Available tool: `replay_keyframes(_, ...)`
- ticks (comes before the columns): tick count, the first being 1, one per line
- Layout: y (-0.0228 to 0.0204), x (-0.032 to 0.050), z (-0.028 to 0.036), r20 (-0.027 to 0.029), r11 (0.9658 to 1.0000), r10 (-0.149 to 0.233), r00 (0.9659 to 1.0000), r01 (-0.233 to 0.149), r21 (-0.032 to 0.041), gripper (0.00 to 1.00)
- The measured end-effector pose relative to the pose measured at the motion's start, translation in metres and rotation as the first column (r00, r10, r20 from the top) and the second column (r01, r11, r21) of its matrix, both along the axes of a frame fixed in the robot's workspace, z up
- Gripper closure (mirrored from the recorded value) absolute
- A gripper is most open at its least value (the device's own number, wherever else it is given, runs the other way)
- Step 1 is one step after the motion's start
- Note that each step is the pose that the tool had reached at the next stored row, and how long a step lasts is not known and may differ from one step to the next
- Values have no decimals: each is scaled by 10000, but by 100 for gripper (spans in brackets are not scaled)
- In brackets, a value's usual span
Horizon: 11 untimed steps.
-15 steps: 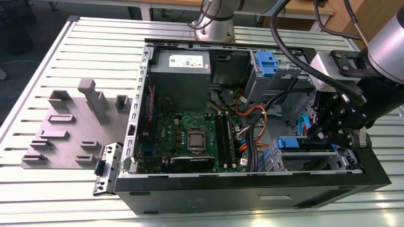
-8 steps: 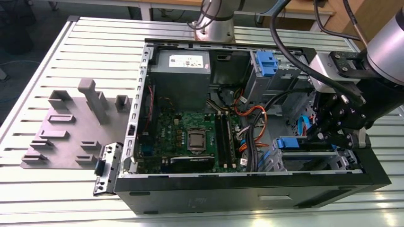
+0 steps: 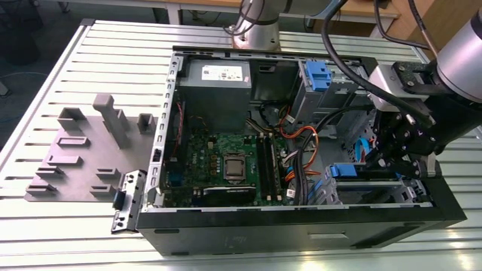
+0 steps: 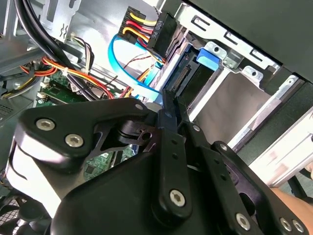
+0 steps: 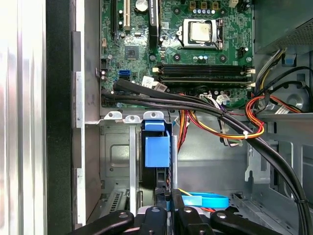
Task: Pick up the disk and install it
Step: 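Insert the first disk wire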
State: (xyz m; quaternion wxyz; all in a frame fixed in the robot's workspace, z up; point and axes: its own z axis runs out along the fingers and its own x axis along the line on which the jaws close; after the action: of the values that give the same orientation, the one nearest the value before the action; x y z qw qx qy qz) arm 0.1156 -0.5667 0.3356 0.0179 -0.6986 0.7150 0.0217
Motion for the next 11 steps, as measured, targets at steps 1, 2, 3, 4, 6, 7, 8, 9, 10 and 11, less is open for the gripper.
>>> replay_keyframes(1, 0, 0, -8, 0, 10000, 0, 10000, 0, 5, 84)
replay_keyframes(2, 0, 0, -16, 0, 10000, 0, 10000, 0, 5, 84)
replay_keyframes(3, 0, 0, -21, 0, 10000, 0, 10000, 0, 2, 84)
replay_keyframes(4, 0, 0, -24, 0, 10000, 0, 10000, 0, 0, 84)
replay_keyframes(6, 0, 0, -25, 0, 10000, 0, 10000, 0, -1, 84)
replay_keyframes(7, 0, 0, -25, 0, 10000, 0, 10000, 0, -1, 84)
replay_keyframes(8, 0, 0, -28, 0, 10000, 0, 10000, 0, 3, 84)
replay_keyframes(9, 0, 0, -34, 0, 10000, 0, 10000, 0, 6, 84)
replay_keyframes(10, 0, 0, -40, 0, 10000, 0, 10000, 0, 5, 84)
replay_keyframes(11, 0, 0, -46, 0, 10000, 0, 10000, 0, 1, 84)
